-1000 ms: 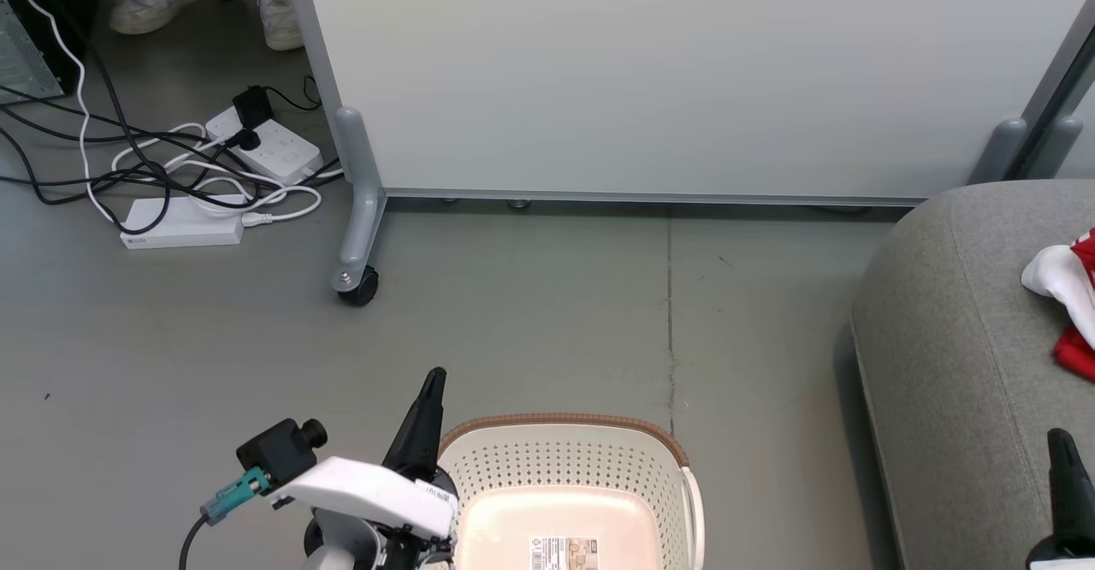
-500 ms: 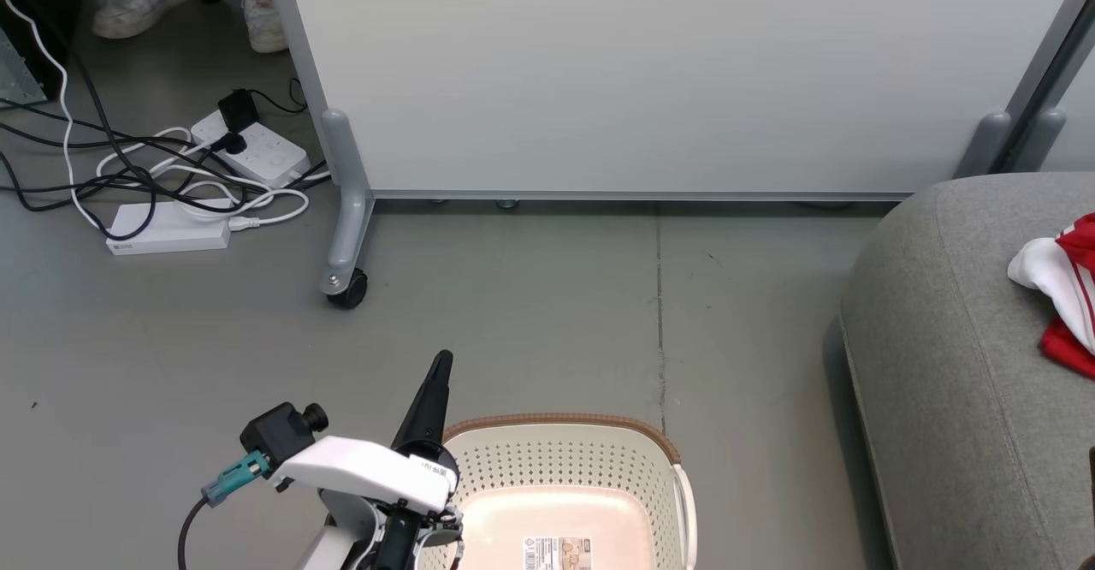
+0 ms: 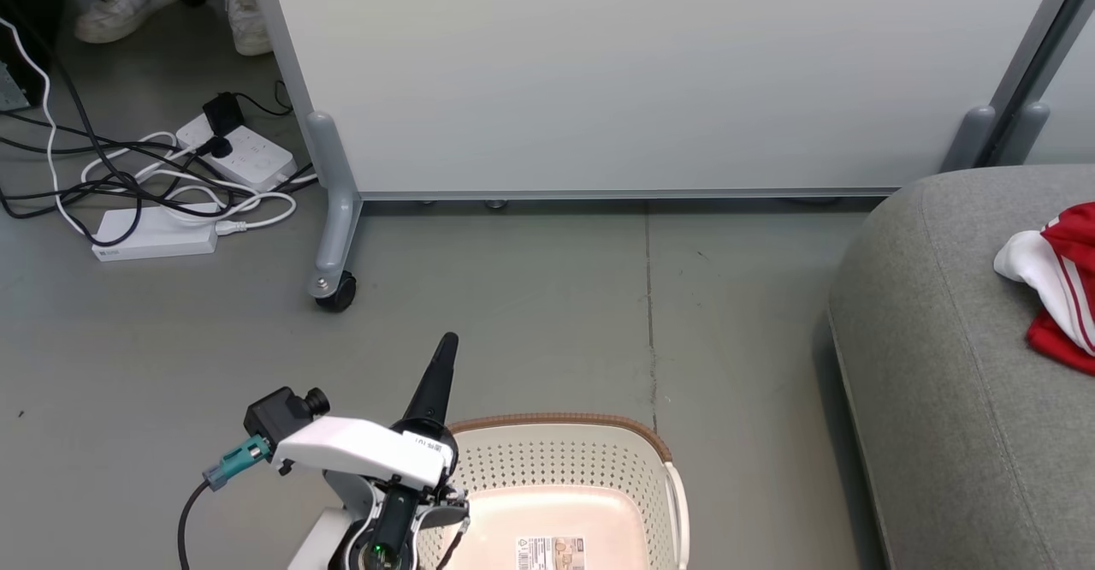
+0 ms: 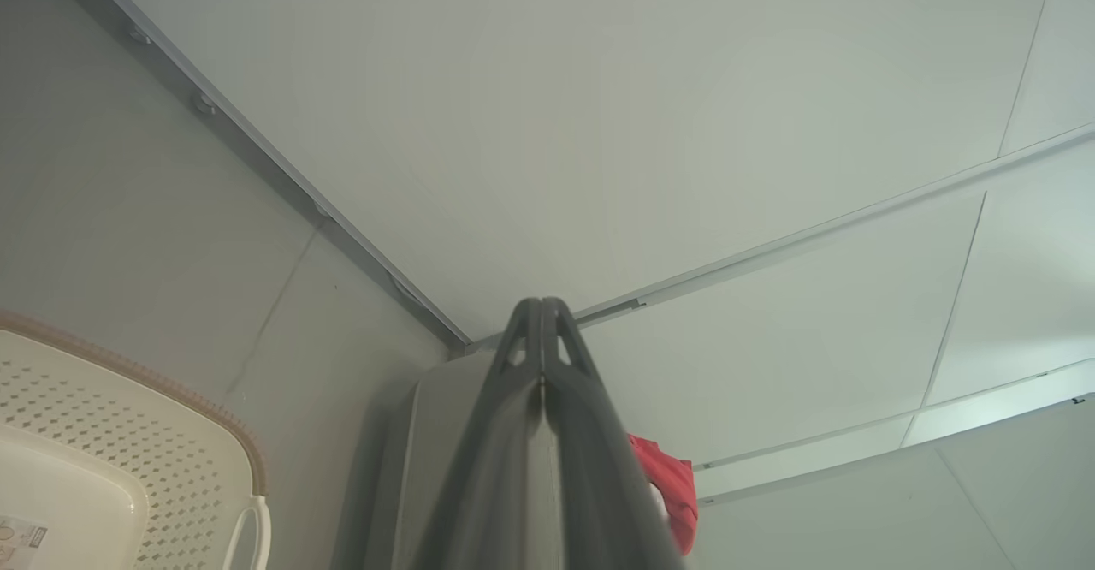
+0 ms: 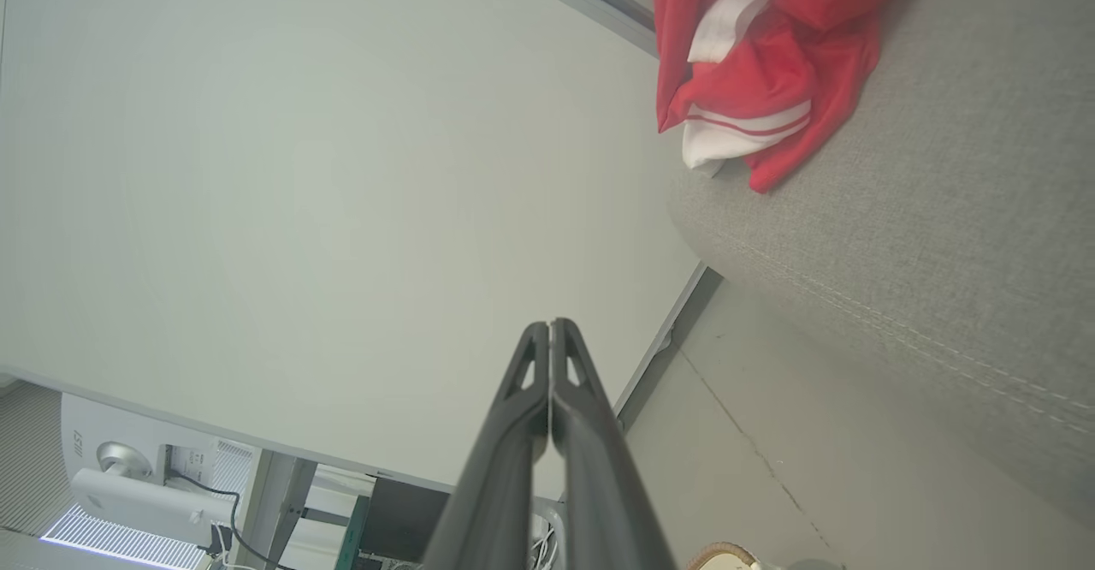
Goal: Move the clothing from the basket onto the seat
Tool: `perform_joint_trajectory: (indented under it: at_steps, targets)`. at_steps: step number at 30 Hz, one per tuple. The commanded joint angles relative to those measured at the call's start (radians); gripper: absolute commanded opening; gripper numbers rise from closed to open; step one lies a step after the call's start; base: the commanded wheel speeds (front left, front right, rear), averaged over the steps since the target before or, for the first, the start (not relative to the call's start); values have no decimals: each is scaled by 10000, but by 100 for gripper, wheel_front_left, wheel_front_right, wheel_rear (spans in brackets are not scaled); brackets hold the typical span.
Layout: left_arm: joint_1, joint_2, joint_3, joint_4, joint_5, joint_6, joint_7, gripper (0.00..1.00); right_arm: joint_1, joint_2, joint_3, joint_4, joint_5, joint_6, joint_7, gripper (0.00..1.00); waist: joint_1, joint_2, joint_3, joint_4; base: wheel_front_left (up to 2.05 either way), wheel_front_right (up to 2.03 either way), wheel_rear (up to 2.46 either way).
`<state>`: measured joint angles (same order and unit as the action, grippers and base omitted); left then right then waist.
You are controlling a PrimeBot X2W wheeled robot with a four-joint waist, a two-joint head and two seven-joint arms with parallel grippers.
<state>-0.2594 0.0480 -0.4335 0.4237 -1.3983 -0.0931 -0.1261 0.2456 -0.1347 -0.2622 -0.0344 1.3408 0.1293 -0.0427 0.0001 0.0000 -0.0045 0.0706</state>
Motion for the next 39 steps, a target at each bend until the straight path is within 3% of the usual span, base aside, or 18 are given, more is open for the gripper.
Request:
perform_joint_trajectory:
  at_steps: [1, 39]
  targets:
    - [-385, 23, -2, -49, -238, -67, 15, 0, 84, -134, -125, -173, 302, 20, 56, 0, 0, 0, 1, -17, 0, 0, 0]
    - [-1194, 35, -361, 304, -3174, -328, 470, 0, 1054, -608, -776, -1013, 4341, 23, 185, 0, -1, 0, 42, -516, 0, 0, 0]
